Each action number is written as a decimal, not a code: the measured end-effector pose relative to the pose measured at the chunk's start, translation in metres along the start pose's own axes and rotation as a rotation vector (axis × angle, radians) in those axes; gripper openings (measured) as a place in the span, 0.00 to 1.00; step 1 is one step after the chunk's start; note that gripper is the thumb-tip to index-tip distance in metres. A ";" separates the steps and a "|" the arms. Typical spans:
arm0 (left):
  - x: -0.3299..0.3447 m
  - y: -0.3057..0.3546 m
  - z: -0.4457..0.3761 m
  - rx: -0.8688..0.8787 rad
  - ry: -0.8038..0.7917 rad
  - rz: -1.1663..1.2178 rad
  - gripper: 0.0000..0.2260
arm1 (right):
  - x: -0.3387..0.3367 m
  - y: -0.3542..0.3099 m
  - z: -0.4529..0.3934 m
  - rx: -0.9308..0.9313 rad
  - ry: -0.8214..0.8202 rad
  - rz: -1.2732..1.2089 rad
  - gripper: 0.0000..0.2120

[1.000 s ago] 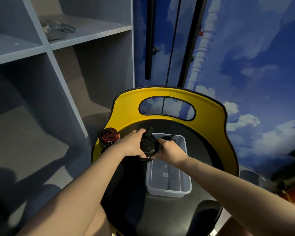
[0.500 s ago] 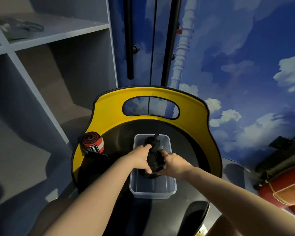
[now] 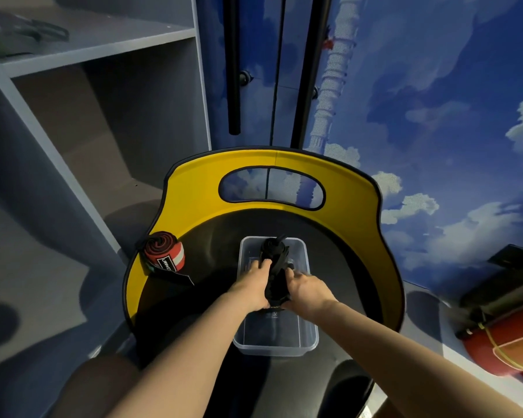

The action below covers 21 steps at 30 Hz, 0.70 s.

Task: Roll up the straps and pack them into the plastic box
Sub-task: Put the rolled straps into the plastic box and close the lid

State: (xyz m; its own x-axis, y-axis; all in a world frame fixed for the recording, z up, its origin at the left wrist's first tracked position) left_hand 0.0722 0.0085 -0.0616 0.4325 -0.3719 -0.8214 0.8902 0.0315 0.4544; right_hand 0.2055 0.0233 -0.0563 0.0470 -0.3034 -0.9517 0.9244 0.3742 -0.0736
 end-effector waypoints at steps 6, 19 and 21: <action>-0.003 -0.002 0.006 0.022 0.005 0.017 0.42 | -0.011 -0.003 0.006 -0.028 0.084 -0.001 0.35; -0.076 -0.120 0.060 -0.210 0.381 -0.035 0.22 | -0.031 -0.105 -0.011 -0.237 0.154 -0.203 0.27; -0.084 -0.138 0.064 -0.291 0.376 -0.051 0.23 | -0.026 -0.127 -0.021 -0.266 0.139 -0.216 0.25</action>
State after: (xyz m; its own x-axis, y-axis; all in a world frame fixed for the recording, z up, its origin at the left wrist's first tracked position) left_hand -0.0964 -0.0240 -0.0329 0.3609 -0.0204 -0.9324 0.8918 0.2998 0.3387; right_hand 0.0788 0.0021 -0.0281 -0.2069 -0.2851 -0.9359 0.7761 0.5346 -0.3344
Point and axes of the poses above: each hand's wrist, its own z-axis away from the middle knuckle, its own x-axis out of the palm, y = z × x, the point moved 1 cm from there along -z, towards the middle knuckle, and after that the axes turned 6 degrees about x, right-handed, at the moved point
